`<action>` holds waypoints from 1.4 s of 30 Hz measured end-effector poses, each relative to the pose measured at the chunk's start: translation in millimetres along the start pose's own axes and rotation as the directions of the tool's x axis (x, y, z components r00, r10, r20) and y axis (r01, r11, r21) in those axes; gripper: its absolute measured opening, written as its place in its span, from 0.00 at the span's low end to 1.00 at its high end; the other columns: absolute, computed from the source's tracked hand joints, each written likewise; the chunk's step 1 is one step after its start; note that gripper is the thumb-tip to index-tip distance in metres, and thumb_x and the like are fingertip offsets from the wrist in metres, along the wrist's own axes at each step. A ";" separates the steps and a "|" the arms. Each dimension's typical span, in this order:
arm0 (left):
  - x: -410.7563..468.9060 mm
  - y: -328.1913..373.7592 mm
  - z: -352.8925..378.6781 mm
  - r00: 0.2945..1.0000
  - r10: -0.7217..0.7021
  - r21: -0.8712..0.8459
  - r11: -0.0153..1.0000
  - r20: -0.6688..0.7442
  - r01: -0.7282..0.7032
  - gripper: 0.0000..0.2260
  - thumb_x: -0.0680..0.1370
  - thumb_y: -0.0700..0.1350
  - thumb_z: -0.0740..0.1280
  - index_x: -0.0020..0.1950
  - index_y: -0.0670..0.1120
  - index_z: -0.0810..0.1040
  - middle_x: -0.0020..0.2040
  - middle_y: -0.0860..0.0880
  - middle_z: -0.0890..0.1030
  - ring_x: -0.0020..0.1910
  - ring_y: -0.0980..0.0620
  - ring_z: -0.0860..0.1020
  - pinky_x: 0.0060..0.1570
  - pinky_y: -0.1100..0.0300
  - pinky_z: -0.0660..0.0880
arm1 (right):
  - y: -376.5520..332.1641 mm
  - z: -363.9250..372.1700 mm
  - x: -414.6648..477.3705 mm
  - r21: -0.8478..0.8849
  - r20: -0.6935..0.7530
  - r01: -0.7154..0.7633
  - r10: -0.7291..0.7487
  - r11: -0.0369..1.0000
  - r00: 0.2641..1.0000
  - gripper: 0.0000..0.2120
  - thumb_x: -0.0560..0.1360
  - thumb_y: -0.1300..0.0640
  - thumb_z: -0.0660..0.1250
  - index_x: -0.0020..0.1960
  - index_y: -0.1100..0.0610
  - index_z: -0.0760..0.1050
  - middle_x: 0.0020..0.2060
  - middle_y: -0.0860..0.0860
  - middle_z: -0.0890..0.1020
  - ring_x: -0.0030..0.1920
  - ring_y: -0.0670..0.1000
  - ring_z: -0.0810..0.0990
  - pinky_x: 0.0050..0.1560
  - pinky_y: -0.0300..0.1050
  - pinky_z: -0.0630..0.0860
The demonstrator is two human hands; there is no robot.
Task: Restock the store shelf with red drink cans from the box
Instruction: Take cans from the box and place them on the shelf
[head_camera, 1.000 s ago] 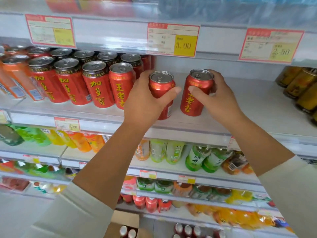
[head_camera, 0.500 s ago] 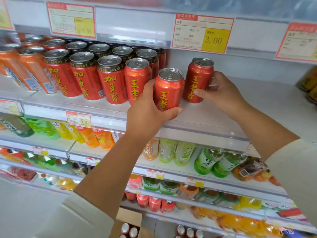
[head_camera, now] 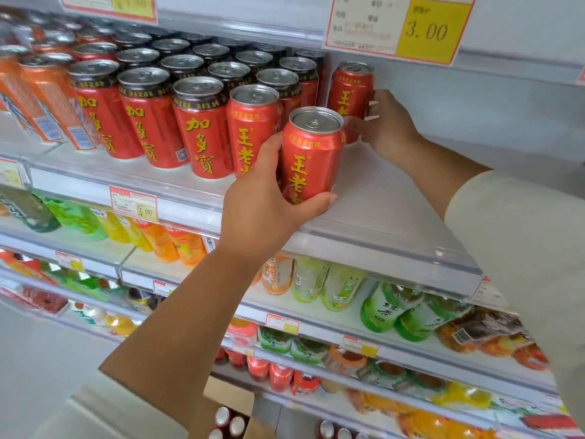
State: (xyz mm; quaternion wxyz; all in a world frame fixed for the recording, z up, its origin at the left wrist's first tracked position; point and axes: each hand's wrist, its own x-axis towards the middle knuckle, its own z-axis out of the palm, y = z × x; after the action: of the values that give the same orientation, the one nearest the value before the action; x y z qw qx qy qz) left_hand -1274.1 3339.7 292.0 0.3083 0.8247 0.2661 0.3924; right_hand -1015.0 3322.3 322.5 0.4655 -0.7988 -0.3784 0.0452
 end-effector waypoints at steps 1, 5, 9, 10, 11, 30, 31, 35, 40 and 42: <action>-0.2 -0.2 0.1 1.000 0.005 0.004 1.000 -0.002 -0.005 0.40 0.65 0.62 0.78 0.73 0.55 0.65 0.54 0.58 0.81 0.49 0.55 0.80 0.49 0.59 0.76 | 1.5 1.4 3.5 -0.009 -0.007 0.007 -0.007 1.000 1.000 0.31 0.70 0.50 0.75 0.68 0.58 0.68 0.55 0.56 0.78 0.50 0.55 0.79 0.52 0.52 0.78; 0.1 -1.8 1.0 1.000 0.022 0.007 1.000 0.000 -0.022 0.40 0.65 0.63 0.77 0.73 0.55 0.65 0.56 0.58 0.81 0.49 0.56 0.80 0.47 0.64 0.73 | 6.5 6.2 14.1 0.004 -0.036 0.015 -0.015 1.000 0.999 0.31 0.70 0.50 0.75 0.69 0.57 0.68 0.53 0.55 0.78 0.52 0.57 0.79 0.54 0.53 0.78; 0.1 -2.5 1.2 0.999 0.032 0.022 0.999 0.000 -0.032 0.41 0.65 0.64 0.76 0.73 0.55 0.65 0.54 0.59 0.81 0.47 0.57 0.79 0.44 0.70 0.69 | 9.6 12.0 21.2 0.068 -0.077 -0.018 0.023 0.998 0.997 0.29 0.70 0.51 0.75 0.66 0.58 0.68 0.56 0.57 0.80 0.49 0.54 0.79 0.54 0.53 0.77; 0.0 -2.6 1.4 0.999 0.034 0.026 0.999 0.001 -0.034 0.41 0.65 0.64 0.76 0.73 0.55 0.65 0.54 0.59 0.81 0.47 0.57 0.79 0.44 0.71 0.70 | 9.8 13.1 22.2 0.072 -0.081 -0.025 0.031 0.997 0.996 0.29 0.70 0.52 0.75 0.66 0.59 0.68 0.56 0.58 0.80 0.49 0.53 0.79 0.54 0.53 0.77; -0.1 -2.2 1.5 0.999 0.034 0.026 0.999 0.005 -0.034 0.41 0.65 0.64 0.76 0.73 0.55 0.65 0.54 0.59 0.81 0.47 0.56 0.79 0.44 0.69 0.71 | 9.6 13.7 23.0 0.072 -0.081 -0.026 0.032 0.997 0.996 0.28 0.71 0.51 0.74 0.66 0.58 0.68 0.56 0.57 0.80 0.49 0.54 0.79 0.55 0.53 0.77; 2.2 -3.2 -17.3 0.973 0.009 -0.291 0.955 0.231 0.061 0.34 0.69 0.47 0.75 0.73 0.52 0.67 0.57 0.54 0.82 0.53 0.55 0.82 0.59 0.52 0.78 | -28.3 -18.6 -58.8 -0.032 0.078 0.102 -0.099 0.994 0.992 0.22 0.74 0.57 0.70 0.66 0.50 0.70 0.60 0.53 0.79 0.57 0.50 0.78 0.54 0.41 0.73; 3.6 -4.5 -21.2 0.963 0.025 -0.339 0.938 0.267 0.070 0.33 0.70 0.42 0.72 0.73 0.50 0.67 0.57 0.52 0.82 0.54 0.54 0.82 0.61 0.53 0.77 | -33.7 -25.4 -80.8 0.040 0.146 0.118 -0.123 0.992 0.982 0.22 0.72 0.61 0.69 0.64 0.48 0.71 0.56 0.51 0.80 0.54 0.48 0.79 0.51 0.35 0.73; 7.0 -6.1 -23.6 0.948 0.054 -0.362 0.930 0.314 0.067 0.32 0.73 0.36 0.73 0.75 0.47 0.66 0.62 0.49 0.81 0.59 0.54 0.80 0.65 0.52 0.75 | -49.0 -28.9 -147.5 0.296 0.392 0.064 -0.183 0.953 0.901 0.31 0.65 0.61 0.70 0.65 0.46 0.67 0.56 0.48 0.78 0.54 0.41 0.79 0.55 0.31 0.73; 9.9 -3.6 -17.9 0.944 0.119 -0.227 0.973 0.309 -0.048 0.34 0.75 0.42 0.74 0.77 0.52 0.64 0.66 0.52 0.79 0.62 0.59 0.78 0.65 0.58 0.74 | -50.5 -14.2 -150.8 0.219 0.232 0.064 -0.116 0.974 0.966 0.31 0.65 0.50 0.78 0.63 0.46 0.68 0.56 0.44 0.80 0.55 0.42 0.80 0.55 0.38 0.76; 7.1 -9.6 -16.8 0.959 0.126 -0.118 0.988 0.253 -0.099 0.32 0.74 0.47 0.74 0.76 0.50 0.67 0.64 0.52 0.80 0.60 0.55 0.79 0.62 0.55 0.76 | -49.0 -11.2 -140.4 0.120 0.195 0.077 -0.099 0.990 0.976 0.25 0.66 0.50 0.78 0.59 0.49 0.71 0.52 0.44 0.81 0.52 0.42 0.80 0.53 0.39 0.75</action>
State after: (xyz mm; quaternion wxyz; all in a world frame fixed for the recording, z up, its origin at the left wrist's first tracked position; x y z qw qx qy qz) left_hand -1285.7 3356.0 296.9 0.3604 0.8656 0.1550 0.3111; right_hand -1137.4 3237.3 327.6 0.4706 -0.7453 -0.4553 0.1257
